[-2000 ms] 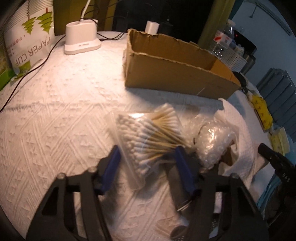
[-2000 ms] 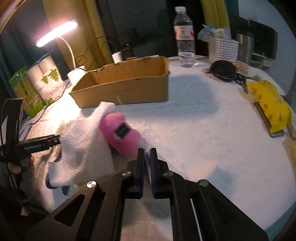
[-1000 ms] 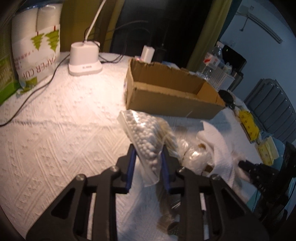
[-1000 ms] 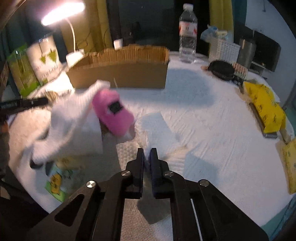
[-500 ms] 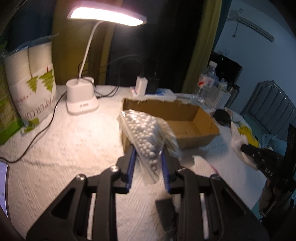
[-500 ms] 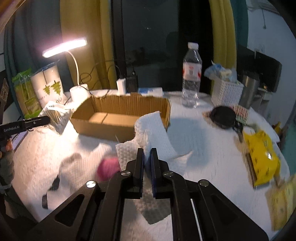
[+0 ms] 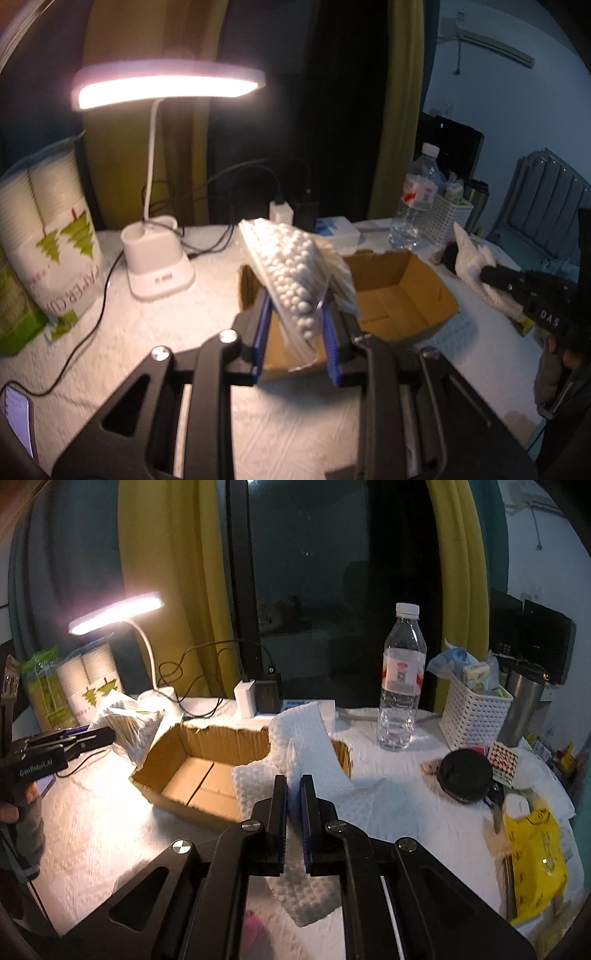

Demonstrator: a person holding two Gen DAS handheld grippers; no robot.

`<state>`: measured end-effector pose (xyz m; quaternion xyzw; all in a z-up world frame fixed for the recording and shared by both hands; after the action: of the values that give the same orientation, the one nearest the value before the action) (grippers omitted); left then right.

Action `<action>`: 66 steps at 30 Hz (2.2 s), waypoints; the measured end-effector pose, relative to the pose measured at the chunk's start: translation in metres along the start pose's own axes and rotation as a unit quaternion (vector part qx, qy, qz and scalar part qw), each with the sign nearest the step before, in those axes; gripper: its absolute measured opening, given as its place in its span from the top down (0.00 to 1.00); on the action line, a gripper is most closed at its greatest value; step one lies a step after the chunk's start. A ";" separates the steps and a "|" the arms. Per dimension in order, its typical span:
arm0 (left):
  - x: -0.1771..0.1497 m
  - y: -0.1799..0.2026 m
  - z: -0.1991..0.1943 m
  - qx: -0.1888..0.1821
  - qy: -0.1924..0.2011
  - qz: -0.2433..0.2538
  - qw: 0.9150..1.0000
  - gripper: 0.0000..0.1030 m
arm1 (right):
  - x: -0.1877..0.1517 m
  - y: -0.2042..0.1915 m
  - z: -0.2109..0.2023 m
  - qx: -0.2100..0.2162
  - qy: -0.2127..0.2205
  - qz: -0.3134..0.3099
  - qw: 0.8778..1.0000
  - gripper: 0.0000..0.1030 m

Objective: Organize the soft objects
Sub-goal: 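Carry the swab bag with the left tool into the box while the right tool drops the paper towel there, then withdraw both open tools from the box back toward the remaining items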

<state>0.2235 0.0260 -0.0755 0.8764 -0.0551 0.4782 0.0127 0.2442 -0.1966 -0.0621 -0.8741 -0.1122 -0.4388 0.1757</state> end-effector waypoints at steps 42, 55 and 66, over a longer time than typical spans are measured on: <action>-0.028 0.009 0.025 -0.009 -0.036 -0.011 0.999 0.26 | -0.004 -0.014 0.024 0.001 -0.016 0.013 1.000 0.55; -0.046 0.019 -0.024 -0.026 -0.014 -0.018 0.999 0.25 | -0.039 -0.047 -0.029 0.013 -0.016 0.006 1.000 0.54; -0.076 0.026 -0.051 -0.046 -0.018 -0.030 0.998 0.09 | -0.078 -0.066 -0.048 0.020 -0.042 0.007 0.999 0.52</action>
<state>0.1372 0.0107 -0.1123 0.8847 -0.0506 0.4586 0.0667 0.1404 -0.1595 -0.0843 -0.8890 -0.1219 -0.3979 0.1911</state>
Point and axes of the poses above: each gripper's, at about its wrist camera, not at the fingertips, and z roughly the way its jaws point, y to its right, x to its top, the point moved 4 cm from there along z, roughly the way its jaws point, and after that the axes turned 11 degrees about z, right-handed, at the moved point
